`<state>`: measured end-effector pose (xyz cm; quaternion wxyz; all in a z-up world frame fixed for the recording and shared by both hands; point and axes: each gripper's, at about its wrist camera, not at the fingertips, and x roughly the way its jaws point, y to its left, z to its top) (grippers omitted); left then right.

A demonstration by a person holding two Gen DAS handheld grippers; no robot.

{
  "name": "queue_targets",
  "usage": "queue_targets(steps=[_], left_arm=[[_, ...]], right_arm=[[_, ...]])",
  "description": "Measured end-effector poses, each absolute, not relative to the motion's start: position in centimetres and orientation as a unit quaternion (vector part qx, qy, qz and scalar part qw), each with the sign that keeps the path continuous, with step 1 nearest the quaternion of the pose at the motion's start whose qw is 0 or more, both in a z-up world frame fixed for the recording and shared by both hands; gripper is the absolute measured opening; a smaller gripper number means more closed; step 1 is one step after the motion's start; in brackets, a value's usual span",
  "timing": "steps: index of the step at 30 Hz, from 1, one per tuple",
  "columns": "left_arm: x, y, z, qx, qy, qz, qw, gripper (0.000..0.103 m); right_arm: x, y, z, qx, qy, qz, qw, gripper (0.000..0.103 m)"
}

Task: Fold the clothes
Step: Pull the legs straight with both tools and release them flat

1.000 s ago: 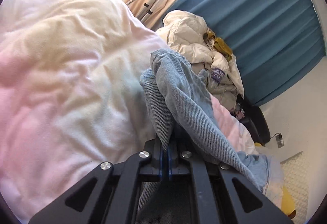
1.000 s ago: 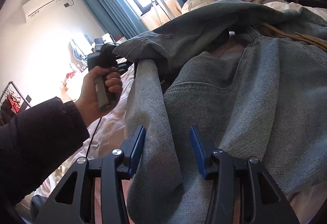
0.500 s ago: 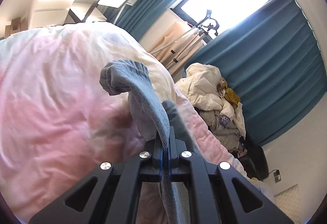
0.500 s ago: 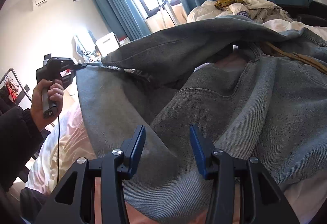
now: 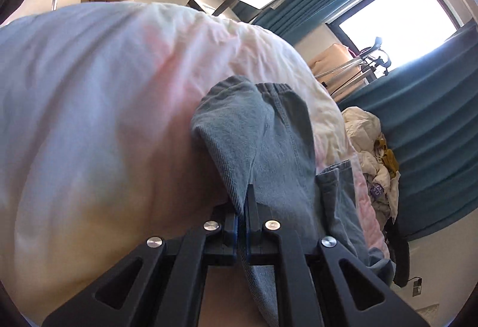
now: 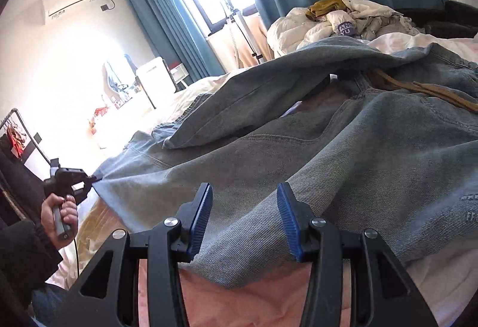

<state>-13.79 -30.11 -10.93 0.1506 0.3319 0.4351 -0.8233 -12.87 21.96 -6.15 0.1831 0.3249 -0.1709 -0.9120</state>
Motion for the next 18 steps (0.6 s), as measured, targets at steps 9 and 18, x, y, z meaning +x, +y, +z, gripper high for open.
queue_targets(steps=[9,18], left_arm=[[-12.8,-27.5,-8.9,0.384,0.379,-0.831,0.139,0.023],[-9.0,-20.4,-3.6,0.369,0.228,-0.894,0.108,0.049]], right_arm=[[-11.9,22.5,-5.3,0.316,-0.154,-0.921,0.165,0.045],[-10.1,23.6,-3.5,0.29,-0.151,-0.934,0.147,0.045]])
